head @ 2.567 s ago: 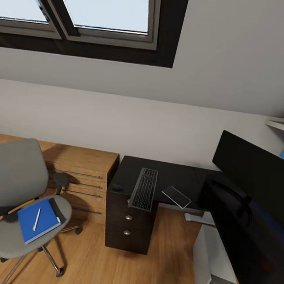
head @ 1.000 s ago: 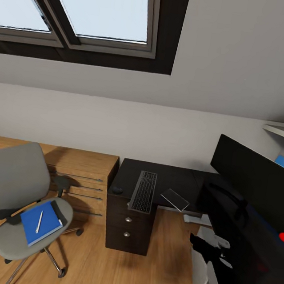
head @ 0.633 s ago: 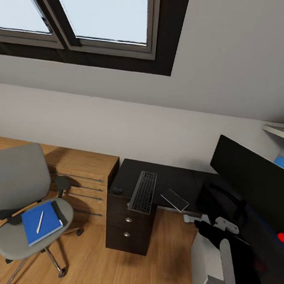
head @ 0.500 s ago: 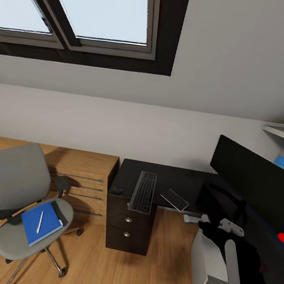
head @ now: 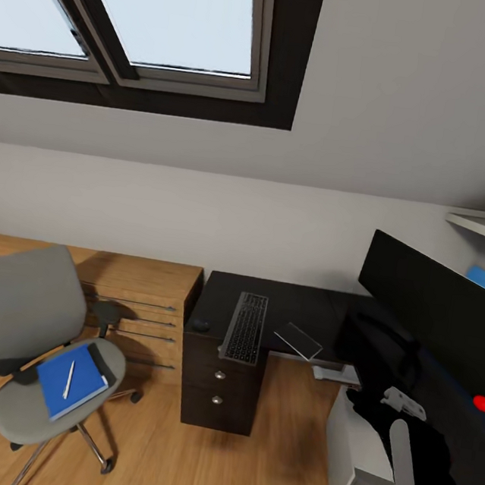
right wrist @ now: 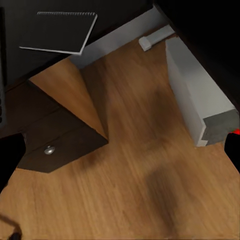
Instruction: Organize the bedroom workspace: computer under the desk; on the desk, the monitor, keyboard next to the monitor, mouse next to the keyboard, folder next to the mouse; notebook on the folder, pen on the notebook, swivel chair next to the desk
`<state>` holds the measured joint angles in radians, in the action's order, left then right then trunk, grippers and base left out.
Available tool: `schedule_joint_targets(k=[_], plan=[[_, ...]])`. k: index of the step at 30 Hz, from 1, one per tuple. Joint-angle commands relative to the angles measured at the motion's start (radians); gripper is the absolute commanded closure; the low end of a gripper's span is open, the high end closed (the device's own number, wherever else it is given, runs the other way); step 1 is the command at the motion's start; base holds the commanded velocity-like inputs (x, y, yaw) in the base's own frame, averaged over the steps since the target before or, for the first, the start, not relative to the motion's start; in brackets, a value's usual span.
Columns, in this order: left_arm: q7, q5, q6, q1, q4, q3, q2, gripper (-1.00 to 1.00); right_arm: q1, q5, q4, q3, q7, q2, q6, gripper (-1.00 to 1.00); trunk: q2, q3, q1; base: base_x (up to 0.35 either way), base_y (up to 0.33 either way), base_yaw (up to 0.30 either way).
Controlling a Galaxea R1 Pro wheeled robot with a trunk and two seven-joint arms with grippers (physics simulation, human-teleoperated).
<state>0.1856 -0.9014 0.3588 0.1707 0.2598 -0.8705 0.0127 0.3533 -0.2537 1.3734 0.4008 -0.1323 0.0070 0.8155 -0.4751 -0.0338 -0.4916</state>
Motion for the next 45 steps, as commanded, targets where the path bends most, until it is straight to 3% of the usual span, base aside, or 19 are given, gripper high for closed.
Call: schedule_joint_targets(k=[1, 18, 20, 23, 27, 33, 45], plan=[[0.008, -0.004, 0.003, 0.001, 0.001, -0.008, 0.000, -1.00, 0.001, -0.012, -0.001, 0.001, -0.009, 0.001, 0.003, -1.00, -0.002, -0.002, -0.001, -0.103, 0.286, -0.080], [0.003, -0.003, 0.016, 0.001, 0.001, -0.008, 0.000, -1.00, 0.002, -0.012, -0.005, 0.002, -0.007, -0.001, -0.042, -1.00, -0.002, 0.009, -0.001, -0.032, 0.082, -0.221], [0.002, -0.004, 0.035, 0.001, 0.001, -0.008, 0.000, -1.00, 0.002, -0.013, -0.005, 0.003, -0.007, -0.001, -0.043, -1.00, -0.002, 0.010, -0.001, -0.001, 0.002, -0.242], [0.001, -0.005, 0.161, 0.001, -0.002, -0.008, 0.001, -1.00, 0.001, -0.013, -0.005, 0.003, -0.006, -0.001, -0.044, -1.00, -0.002, 0.012, -0.001, 0.000, 0.001, -0.242], [0.001, -0.005, 0.203, 0.001, -0.015, -0.009, 0.001, -1.00, 0.002, -0.013, -0.004, 0.003, -0.005, -0.001, -0.044, -1.00, -0.002, 0.015, -0.001, 0.000, 0.000, -0.242], [0.001, -0.001, 0.217, 0.001, -0.022, -0.010, 0.010, -1.00, 0.002, -0.013, -0.004, 0.003, -0.006, -0.001, -0.043, -1.00, -0.002, 0.019, -0.001, 0.000, 0.000, -0.242], [-0.011, -0.005, 0.173, 0.001, -0.024, -0.007, 0.006, -1.00, 0.002, -0.013, 0.004, 0.007, -0.006, -0.002, -0.043, -1.00, -0.002, 0.029, -0.001, 0.000, 0.000, -0.242]])
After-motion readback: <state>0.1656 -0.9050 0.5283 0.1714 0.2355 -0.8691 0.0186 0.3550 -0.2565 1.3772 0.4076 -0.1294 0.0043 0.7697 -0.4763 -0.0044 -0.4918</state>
